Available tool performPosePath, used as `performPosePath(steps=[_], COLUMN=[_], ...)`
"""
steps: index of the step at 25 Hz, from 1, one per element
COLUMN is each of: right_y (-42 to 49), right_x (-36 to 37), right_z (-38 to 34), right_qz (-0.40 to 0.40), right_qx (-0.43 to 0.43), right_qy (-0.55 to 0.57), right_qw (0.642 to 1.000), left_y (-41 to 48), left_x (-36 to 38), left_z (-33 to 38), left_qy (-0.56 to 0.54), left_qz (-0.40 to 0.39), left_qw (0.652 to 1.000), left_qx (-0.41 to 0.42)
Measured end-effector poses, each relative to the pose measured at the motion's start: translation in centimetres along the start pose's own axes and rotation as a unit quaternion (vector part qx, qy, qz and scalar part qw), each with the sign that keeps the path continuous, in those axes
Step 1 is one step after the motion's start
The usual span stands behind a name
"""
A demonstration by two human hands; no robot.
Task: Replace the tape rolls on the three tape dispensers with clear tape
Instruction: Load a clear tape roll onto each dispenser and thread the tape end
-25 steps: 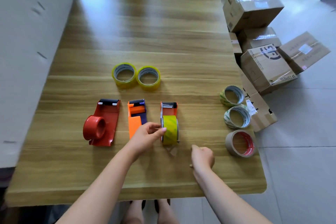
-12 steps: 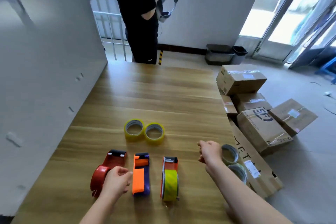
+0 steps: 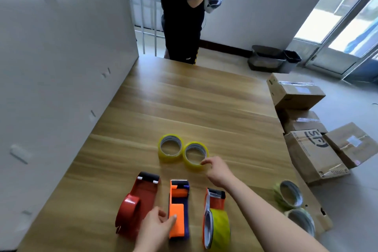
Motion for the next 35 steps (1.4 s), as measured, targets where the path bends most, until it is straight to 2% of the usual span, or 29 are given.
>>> performPosePath(steps=[4, 9, 12, 15, 17, 20, 24, 28, 31, 35], right_y=[3.1, 4.3, 3.9, 1.6, -0.9, -4.9, -10.0, -13.5, -14.7, -15.3], right_x=[1.7, 3.1, 3.0, 1.1, -0.5, -2.0, -1.8, 1.4, 4.1, 6.3], right_z=[-0.2, 0.7, 0.4, 0.0, -0.3, -0.8, 0.1, 0.5, -0.2, -0.6], right_qz=[-0.014, 0.037, 0.072, 0.100, 0.075, 0.007, -0.024, -0.061, -0.070, -0.050], right_qx=[-0.003, -0.015, -0.028, -0.018, 0.000, 0.020, 0.016, 0.037, 0.046, 0.030], right_qy=[-0.046, -0.040, 0.036, 0.158, 0.299, 0.500, 0.614, 0.709, 0.729, 0.726], right_qw=[0.999, 0.998, 0.996, 0.982, 0.951, 0.866, 0.789, 0.702, 0.679, 0.685], left_y=[1.3, 1.6, 1.3, 0.6, 0.0, -0.9, -2.7, -3.6, -3.8, -4.4], left_x=[0.8, 1.8, 1.3, 0.5, 0.1, -0.3, -0.8, -1.5, -1.3, -1.0], left_z=[-1.3, -2.0, -1.3, 0.4, 2.0, 5.1, 8.2, 8.3, 7.2, 6.2], left_qy=[0.010, -0.082, -0.160, -0.187, -0.230, -0.292, -0.311, -0.351, -0.376, -0.413], left_qz=[-0.037, -0.085, -0.095, -0.095, -0.096, -0.096, -0.076, -0.071, -0.086, -0.144], left_qw=[0.999, 0.993, 0.983, 0.977, 0.968, 0.951, 0.946, 0.933, 0.922, 0.899], left_qx=[0.011, 0.009, 0.005, 0.023, 0.020, 0.015, 0.046, 0.041, 0.028, 0.002])
Point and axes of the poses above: each hand's wrist, its own y-axis towards the middle knuckle, its own x-axis out of the palm, z = x × y, the point moved 2 cm from there along y, towards the middle knuckle, and after that the axes turned 6 degrees about -y, right-handed, at the moved point
